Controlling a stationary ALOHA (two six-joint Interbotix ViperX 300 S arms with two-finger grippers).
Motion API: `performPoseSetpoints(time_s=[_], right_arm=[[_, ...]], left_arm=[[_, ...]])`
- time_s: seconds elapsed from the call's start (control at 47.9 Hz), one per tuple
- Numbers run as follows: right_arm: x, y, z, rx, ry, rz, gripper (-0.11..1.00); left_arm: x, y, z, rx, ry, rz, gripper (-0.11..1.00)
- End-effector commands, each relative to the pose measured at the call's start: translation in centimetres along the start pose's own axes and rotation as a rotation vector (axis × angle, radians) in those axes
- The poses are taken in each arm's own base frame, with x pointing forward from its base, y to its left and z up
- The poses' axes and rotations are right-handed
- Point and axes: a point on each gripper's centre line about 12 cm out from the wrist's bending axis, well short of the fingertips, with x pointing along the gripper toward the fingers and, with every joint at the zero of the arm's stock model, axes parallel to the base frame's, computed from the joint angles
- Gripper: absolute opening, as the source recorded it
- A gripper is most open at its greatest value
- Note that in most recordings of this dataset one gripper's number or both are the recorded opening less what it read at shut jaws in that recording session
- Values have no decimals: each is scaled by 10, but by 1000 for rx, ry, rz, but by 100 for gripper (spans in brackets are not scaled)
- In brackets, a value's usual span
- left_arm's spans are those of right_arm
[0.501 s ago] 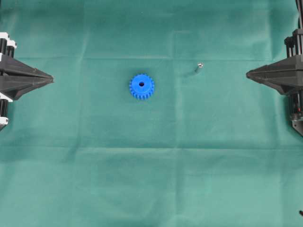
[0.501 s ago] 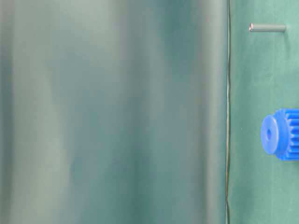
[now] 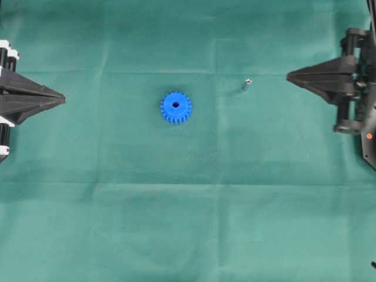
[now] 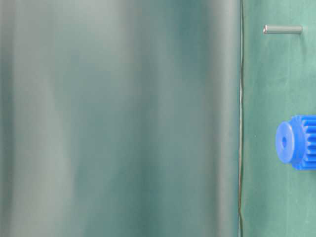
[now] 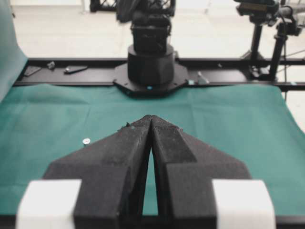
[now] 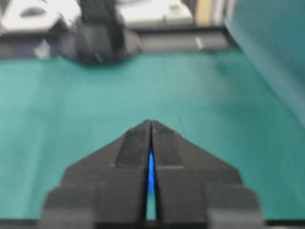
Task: Insert the shaft placed at a random location into the center hole of the small gear at another random location.
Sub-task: 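Move the right gripper toward the silver shaft on the table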
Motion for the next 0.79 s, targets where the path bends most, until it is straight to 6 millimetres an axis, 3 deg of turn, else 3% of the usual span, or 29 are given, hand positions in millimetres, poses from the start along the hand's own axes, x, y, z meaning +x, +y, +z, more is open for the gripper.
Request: performPoseSetpoints(time_s=[0.0, 0.188, 0.271, 0.355, 0.772], right_arm=[[11, -8, -9, 9, 40, -34, 16], [34, -26, -53, 1, 143, -100, 70], [40, -30, -70, 1, 156, -116, 87], [46, -34, -86, 7, 173, -130, 82], [71, -51, -141, 51, 265, -208, 84]], left_arm=[[2, 1, 9, 3, -20, 3, 0], [2, 0, 9, 2, -18, 1, 0], [2, 0, 9, 2, -20, 1, 0], [2, 0, 9, 2, -18, 1, 0], [2, 0, 9, 0, -18, 0, 0]])
